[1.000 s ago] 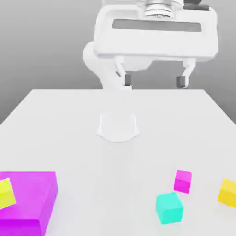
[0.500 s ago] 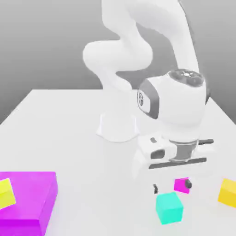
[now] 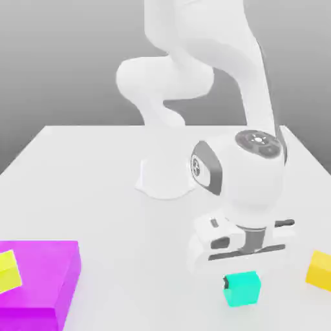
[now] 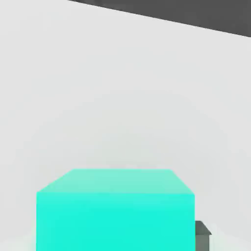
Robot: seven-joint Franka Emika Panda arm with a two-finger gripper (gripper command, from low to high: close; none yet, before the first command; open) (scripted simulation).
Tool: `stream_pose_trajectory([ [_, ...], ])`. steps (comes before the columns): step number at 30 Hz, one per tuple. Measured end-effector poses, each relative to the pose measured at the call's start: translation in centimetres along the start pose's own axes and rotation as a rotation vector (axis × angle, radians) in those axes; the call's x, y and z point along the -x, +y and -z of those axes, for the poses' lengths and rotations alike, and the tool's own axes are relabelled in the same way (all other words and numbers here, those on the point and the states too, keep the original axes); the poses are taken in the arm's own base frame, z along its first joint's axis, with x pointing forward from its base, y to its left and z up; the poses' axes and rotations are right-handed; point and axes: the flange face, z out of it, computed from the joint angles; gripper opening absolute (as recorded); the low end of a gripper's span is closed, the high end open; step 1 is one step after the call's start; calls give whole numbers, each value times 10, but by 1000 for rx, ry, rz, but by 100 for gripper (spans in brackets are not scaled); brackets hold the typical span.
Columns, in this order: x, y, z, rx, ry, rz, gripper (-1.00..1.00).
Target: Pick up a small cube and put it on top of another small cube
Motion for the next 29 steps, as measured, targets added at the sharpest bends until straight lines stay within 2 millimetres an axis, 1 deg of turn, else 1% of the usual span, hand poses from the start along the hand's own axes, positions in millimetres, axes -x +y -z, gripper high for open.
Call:
stream_pose_trajectory([
  [2,8,-9,10,2,1,80,-100],
  [4,19,-22,17,3,2,189,-100],
  [9,51,-56,29,6,3,483,-100],
  [14,89,-87,42,6,2,782,-100],
  [20,140,-120,59,2,-2,1142,-100],
  [21,146,-123,56,1,-2,1182,-100],
  [22,149,-125,47,1,-2,1201,-100],
  [25,152,-127,9,1,-1,1218,-100],
  [26,152,-126,1,1,-1,1220,100],
  [29,152,-126,1,1,-1,1220,100],
])
